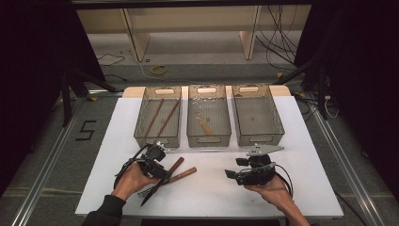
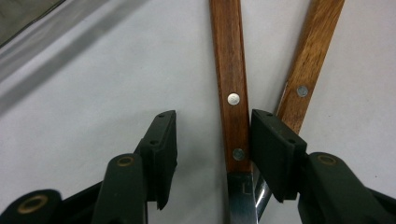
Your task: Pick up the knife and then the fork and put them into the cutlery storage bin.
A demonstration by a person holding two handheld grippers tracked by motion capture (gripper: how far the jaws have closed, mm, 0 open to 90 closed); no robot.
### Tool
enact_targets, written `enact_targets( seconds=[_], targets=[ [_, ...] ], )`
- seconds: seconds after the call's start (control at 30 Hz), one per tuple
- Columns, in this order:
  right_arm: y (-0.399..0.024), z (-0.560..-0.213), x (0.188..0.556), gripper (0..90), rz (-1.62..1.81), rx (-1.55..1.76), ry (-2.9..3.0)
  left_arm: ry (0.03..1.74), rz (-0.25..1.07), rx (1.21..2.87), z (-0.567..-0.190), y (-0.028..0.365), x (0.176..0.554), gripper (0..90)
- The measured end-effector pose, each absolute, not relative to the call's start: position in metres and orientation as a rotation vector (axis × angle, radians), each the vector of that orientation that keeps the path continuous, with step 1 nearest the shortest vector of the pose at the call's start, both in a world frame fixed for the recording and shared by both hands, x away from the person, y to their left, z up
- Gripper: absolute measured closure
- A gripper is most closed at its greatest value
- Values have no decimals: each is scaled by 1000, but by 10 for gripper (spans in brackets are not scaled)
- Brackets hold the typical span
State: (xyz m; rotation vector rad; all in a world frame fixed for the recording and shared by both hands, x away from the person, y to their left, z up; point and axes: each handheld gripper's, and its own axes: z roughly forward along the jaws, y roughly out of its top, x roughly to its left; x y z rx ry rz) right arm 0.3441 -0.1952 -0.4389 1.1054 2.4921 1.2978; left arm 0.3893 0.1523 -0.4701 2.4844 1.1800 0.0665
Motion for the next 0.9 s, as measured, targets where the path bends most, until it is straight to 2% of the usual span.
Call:
enact_targets(
  seconds=[0.07, 0.27, 0.4, 0.67, 0.73, 0.9],
  targets=[
    [-195, -439, 344, 346, 1299, 1102, 2492, 1170, 88, 2492, -470, 151, 388, 515],
    [-195, -438, 344, 348, 1301, 1101, 2487, 1132, 154, 2525, -470, 152, 387, 619],
    [-195, -438, 344, 349, 1302, 1100, 2484, 1107, 174, 2536, -470, 151, 385, 643],
    [-195, -436, 342, 351, 1304, 1092, 2481, 1087, 178, 2522, -471, 154, 384, 704],
    [-195, -435, 342, 351, 1306, 1093, 2482, 1061, 179, 2522, -471, 154, 383, 754],
    [-195, -434, 343, 351, 1310, 1094, 2477, 1038, 168, 2527, -471, 154, 383, 760]
  ],
)
